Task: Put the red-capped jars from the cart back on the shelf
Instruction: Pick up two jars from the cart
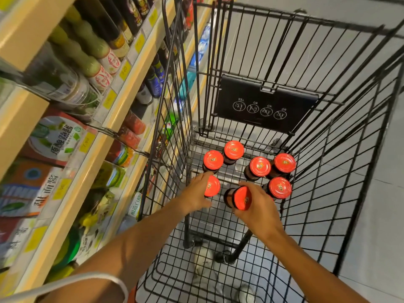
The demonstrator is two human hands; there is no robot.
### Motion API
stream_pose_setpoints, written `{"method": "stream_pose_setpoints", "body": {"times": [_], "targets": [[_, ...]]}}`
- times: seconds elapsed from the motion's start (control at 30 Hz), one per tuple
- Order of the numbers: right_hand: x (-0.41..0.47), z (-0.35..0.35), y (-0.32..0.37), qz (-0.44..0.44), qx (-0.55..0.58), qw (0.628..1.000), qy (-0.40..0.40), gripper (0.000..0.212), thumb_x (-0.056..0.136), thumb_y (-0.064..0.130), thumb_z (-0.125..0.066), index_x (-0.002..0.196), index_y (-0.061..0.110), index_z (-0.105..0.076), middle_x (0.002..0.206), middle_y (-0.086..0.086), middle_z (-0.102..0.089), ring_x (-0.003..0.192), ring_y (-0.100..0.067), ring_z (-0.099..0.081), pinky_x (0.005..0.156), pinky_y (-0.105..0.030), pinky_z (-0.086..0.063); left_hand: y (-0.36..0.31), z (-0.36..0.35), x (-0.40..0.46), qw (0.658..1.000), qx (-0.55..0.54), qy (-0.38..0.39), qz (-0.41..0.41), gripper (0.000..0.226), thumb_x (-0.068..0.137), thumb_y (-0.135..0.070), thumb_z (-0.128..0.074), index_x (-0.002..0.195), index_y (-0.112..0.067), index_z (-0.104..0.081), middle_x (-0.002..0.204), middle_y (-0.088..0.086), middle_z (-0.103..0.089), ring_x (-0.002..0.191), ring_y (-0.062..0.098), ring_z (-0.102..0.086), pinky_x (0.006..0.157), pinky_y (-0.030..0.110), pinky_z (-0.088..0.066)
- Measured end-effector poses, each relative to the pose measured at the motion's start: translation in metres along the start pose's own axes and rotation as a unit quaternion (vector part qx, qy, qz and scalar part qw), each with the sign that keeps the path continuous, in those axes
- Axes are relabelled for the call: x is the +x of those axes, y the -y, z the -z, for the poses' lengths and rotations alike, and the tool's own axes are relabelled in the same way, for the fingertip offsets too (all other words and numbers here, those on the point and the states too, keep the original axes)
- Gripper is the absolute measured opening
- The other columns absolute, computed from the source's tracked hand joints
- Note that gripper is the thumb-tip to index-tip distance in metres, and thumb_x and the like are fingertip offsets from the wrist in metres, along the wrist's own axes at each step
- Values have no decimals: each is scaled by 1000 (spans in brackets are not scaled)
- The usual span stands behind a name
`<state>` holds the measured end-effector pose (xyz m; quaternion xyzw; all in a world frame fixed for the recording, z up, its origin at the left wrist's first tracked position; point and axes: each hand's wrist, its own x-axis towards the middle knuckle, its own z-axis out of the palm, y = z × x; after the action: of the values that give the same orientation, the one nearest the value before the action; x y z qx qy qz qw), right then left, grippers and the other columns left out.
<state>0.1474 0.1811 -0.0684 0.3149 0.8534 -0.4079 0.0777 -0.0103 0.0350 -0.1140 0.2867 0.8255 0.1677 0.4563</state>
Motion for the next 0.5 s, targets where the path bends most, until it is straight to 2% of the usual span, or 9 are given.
{"method": "stream_pose_setpoints", "body": {"times": [0.2,0.37,0.5], "targets": [[-1,8,-8,2,1,1000,-15,71,67,22,-90,129,25,-56,123,6,-61,107,-14,-61,88,-29,-53,1,-14,7,997,12,-81,-9,83,73,-8,-83,141,-23,-38,137,8,-51,126,31,-51,98,45,-48],[-12,22,4,14,1,1000,-22,70,67,24,-88,129,26,-55,121,6,-62,106,-14,-61,88,-33,-54,-1,-14,-11,993,4,-120,-22,80,65,-15,-90,134,-23,-49,128,3,-61,117,26,-59,91,38,-52],[-25,47,23,31,-8,999,-19,73,66,24,-89,130,26,-55,118,8,-63,106,-11,-59,87,-25,-50,-5,-5,-55,987,-41,-154,-35,78,64,-24,-91,132,-29,-53,123,-5,-65,112,19,-62,91,36,-53]]}}
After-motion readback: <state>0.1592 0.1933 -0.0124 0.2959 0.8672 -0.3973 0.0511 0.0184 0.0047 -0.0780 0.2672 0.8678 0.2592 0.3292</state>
